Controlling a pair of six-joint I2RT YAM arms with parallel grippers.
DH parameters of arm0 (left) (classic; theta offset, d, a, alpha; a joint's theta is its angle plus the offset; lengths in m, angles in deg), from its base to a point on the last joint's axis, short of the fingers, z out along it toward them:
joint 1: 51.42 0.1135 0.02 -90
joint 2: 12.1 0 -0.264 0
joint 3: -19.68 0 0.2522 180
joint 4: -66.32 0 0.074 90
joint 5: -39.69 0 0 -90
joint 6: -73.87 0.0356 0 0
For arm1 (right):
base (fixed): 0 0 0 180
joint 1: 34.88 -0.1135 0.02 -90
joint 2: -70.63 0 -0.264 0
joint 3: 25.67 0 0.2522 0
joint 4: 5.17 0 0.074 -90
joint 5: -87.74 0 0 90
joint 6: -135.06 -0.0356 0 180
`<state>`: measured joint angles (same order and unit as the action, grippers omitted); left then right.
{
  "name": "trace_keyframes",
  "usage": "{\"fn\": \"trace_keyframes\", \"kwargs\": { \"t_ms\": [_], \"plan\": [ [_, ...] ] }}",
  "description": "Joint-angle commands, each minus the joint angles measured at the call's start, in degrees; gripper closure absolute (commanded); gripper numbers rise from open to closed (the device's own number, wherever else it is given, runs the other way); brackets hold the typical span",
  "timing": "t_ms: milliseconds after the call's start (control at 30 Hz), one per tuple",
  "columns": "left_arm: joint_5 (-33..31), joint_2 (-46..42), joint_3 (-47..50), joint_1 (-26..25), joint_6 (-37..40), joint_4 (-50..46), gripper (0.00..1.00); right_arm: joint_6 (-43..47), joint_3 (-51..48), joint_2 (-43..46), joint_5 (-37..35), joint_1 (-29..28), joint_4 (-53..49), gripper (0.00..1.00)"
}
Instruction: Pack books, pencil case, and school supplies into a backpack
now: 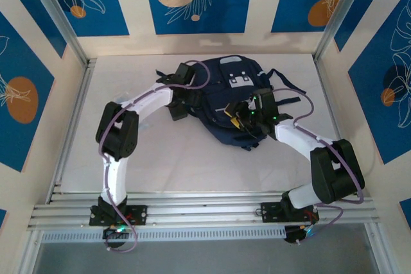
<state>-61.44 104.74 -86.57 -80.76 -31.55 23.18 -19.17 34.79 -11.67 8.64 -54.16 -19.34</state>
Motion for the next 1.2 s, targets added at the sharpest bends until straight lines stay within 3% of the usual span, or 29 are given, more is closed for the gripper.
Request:
{"fn": "trace_keyframes", "kwargs": {
  "t_ms": [0,133,200,633,1167],
  "plan": [
    [-2.95,-6.41,4.35,1.86,-2.76,-1.64,0.00,5.95,3.83,2.86,-0.50,0.12,-5.82,0.30],
    [-4.26,-6.70,6.31,2.84,-4.53,-2.46,0.00,12.50,5.92,5.81,-4.35,0.16,-13.26,0.15],
    [-3.30,-5.59,6.12,3.31,-6.13,-2.60,0.00,15.07,6.17,7.48,-6.56,0.37,-16.12,0.11],
    [-2.59,5.92,-3.21,7.71,-17.28,-2.39,0.00,19.83,-1.31,19.64,-10.02,2.45,-19.10,0.08],
    [0.23,14.21,-8.88,8.25,-19.69,-3.53,0.05,20.34,-2.76,19.99,-8.94,2.92,-17.88,0.08]
  ]
}}
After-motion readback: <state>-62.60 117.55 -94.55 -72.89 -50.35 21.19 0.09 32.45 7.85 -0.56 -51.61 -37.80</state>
